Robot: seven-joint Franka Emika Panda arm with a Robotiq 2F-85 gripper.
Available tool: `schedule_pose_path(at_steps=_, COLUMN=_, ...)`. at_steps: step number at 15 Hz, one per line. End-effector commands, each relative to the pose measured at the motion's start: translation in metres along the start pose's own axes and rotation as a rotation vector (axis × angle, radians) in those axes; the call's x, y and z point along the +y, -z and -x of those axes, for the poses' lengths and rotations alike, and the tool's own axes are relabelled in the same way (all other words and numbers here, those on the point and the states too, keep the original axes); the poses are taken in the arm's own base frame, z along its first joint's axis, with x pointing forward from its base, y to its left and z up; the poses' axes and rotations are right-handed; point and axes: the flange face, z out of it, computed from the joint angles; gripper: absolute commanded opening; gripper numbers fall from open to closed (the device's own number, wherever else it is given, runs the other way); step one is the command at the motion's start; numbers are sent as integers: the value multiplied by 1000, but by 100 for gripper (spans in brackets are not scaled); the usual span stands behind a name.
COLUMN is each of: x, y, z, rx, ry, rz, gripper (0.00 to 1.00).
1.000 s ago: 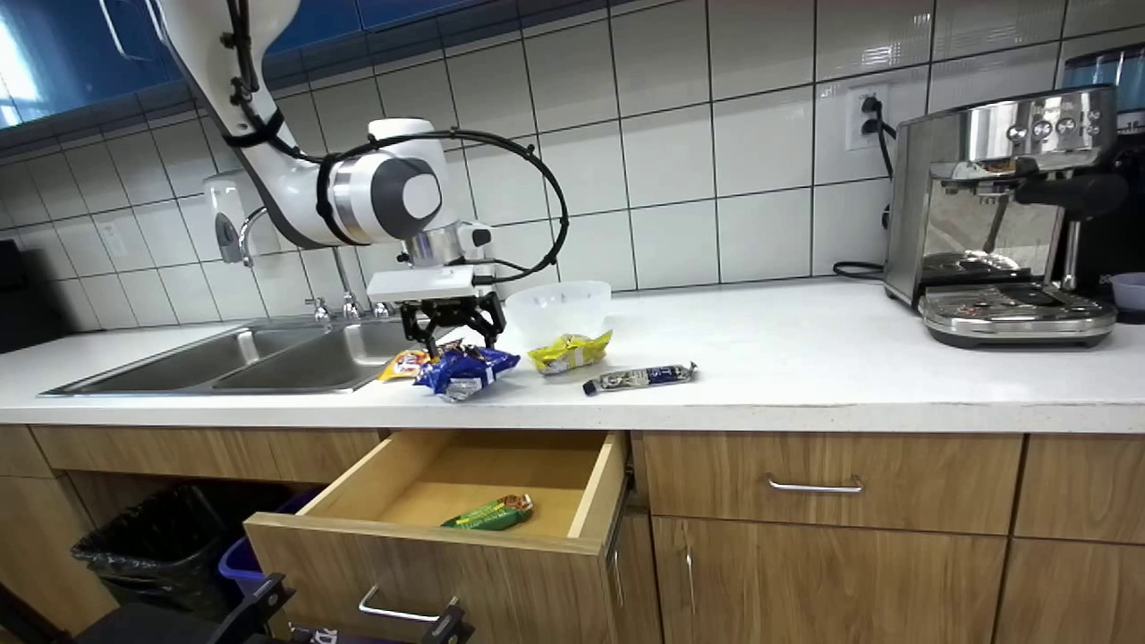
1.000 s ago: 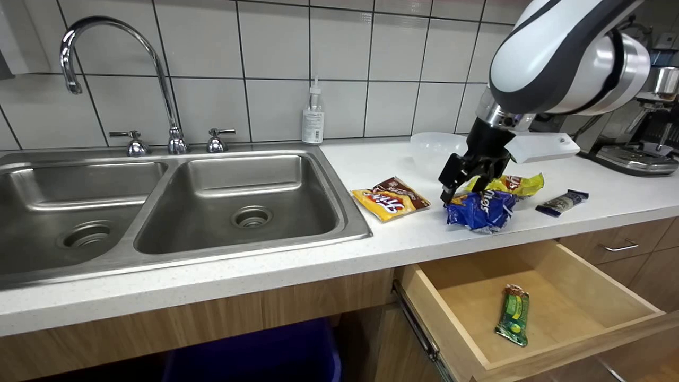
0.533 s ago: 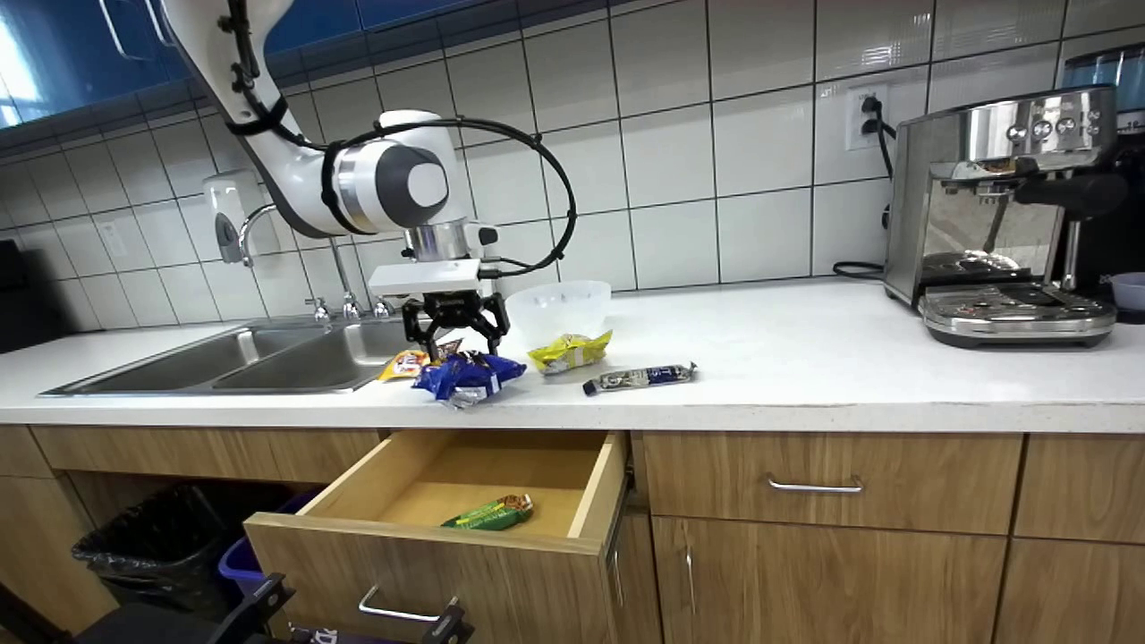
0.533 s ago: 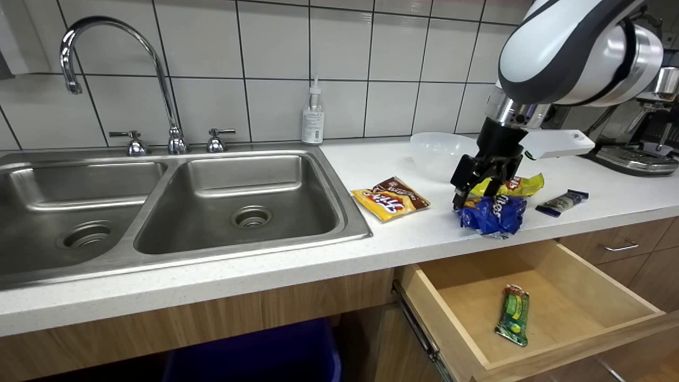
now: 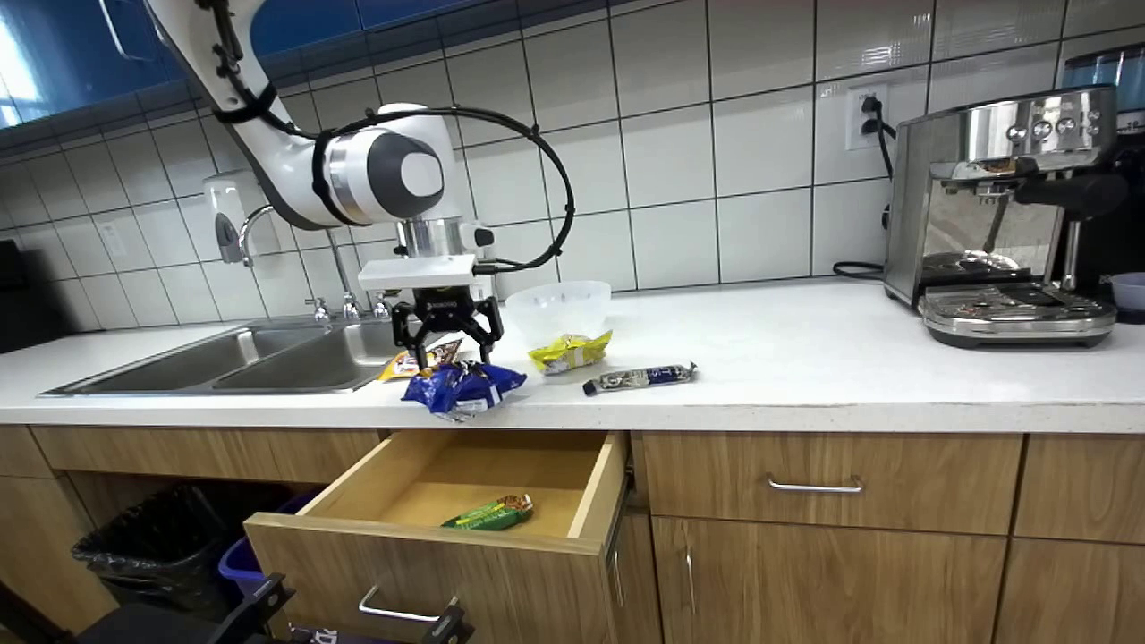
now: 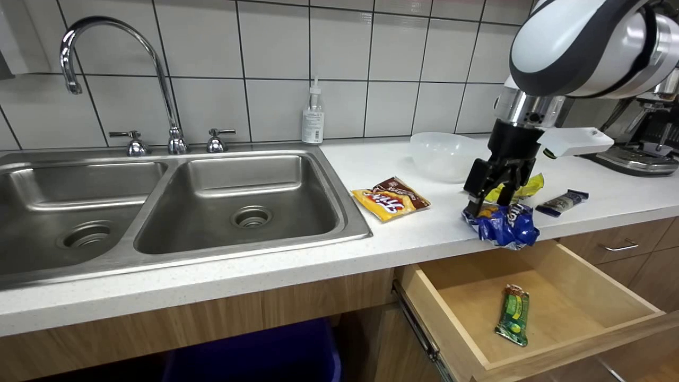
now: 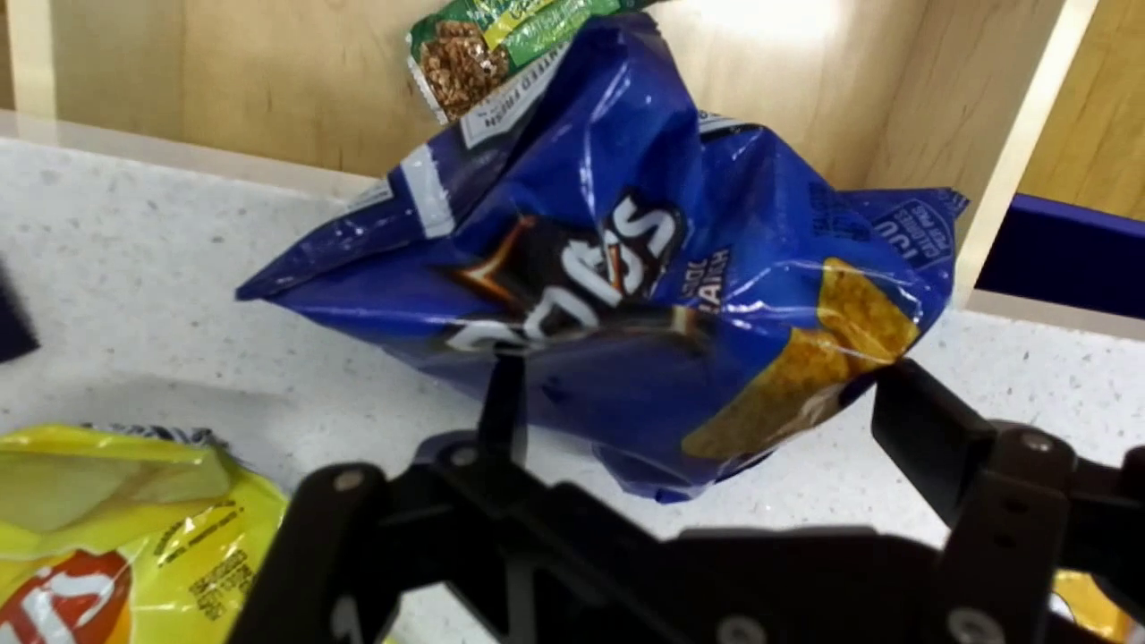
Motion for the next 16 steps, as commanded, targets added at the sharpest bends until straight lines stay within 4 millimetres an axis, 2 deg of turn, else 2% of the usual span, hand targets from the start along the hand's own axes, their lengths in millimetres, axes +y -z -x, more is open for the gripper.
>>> schedule_pose_path(at_steps=1, x=-5, y=9, z=17, rx=-39, ry=25, rz=-25, gripper=100)
schedule_pose_path(at_steps=9, x=-23, y=5, z=33, rx=-90, ry=72, rz=-45, gripper=100)
schedule_pose_path(at_steps=16, x=-17, y=9, z=35, rx=-83, ry=53, rz=-47, gripper=100)
